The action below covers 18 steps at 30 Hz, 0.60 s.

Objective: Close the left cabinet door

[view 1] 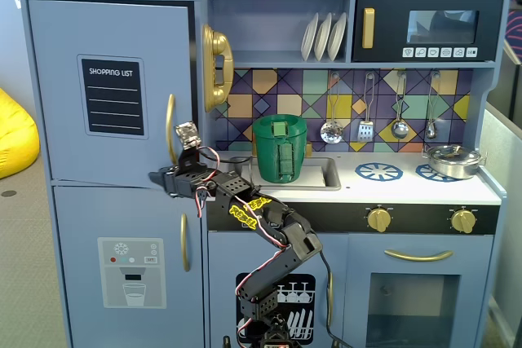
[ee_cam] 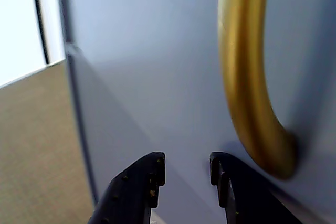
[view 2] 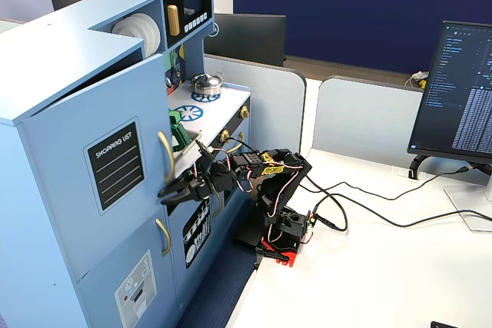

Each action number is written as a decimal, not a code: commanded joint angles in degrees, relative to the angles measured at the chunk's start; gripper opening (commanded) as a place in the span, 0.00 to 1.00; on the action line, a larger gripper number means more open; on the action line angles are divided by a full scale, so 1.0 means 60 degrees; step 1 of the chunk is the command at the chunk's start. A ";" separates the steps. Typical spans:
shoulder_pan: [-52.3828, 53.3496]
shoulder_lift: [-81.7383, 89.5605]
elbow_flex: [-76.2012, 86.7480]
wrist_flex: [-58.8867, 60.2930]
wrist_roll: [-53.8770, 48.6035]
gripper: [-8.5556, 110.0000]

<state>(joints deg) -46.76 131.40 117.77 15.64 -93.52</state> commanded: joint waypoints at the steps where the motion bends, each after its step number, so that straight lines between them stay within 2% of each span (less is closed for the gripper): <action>1: 0.0835 0.0205 -0.0073 -0.0513 0.0103 0.07; 10: 0.1802 -0.0454 0.0000 -0.1465 0.0029 0.07; 18: 0.1626 -0.0103 0.0059 -0.0820 -0.0015 0.07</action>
<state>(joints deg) -37.09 128.50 118.74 8.96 -93.52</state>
